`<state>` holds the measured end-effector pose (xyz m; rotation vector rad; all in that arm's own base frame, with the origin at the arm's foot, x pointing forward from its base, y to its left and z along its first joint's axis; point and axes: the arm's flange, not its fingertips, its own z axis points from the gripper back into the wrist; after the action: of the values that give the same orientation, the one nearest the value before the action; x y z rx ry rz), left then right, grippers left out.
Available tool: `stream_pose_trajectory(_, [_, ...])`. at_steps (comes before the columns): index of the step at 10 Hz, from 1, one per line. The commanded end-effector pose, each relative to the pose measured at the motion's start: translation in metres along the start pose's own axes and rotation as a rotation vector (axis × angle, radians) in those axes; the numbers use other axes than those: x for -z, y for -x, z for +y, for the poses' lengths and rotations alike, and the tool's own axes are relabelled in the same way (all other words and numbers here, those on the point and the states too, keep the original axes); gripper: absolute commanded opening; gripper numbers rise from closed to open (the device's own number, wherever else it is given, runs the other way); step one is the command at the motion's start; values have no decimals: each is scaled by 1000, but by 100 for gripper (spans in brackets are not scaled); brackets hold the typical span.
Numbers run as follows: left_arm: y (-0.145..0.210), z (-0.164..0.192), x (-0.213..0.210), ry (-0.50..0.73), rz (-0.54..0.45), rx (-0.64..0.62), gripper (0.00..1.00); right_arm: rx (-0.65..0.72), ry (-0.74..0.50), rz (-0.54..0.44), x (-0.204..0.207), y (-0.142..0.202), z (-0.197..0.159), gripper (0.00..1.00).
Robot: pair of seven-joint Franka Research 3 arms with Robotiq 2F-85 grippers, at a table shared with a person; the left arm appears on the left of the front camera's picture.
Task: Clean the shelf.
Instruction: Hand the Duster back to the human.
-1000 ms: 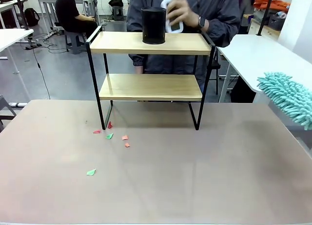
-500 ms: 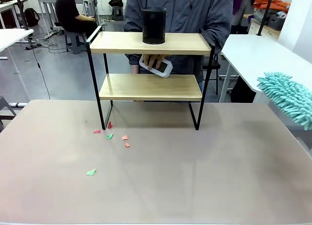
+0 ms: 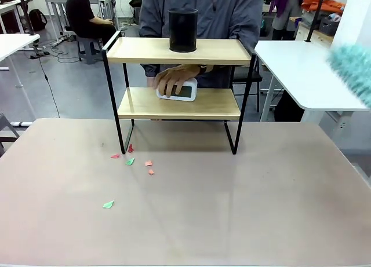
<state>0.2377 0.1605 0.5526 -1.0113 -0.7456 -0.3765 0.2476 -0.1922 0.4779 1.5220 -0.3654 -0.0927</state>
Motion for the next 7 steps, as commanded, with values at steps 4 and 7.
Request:
stream_pose_trajectory(4, [-12, -101, 153, 338, 416, 168, 100, -104, -28, 805, 142, 31, 43, 12])
stream_pose_trajectory(7, [-7, -108, 167, 345, 438, 161, 100, -58, -23, 769, 164, 43, 47, 12])
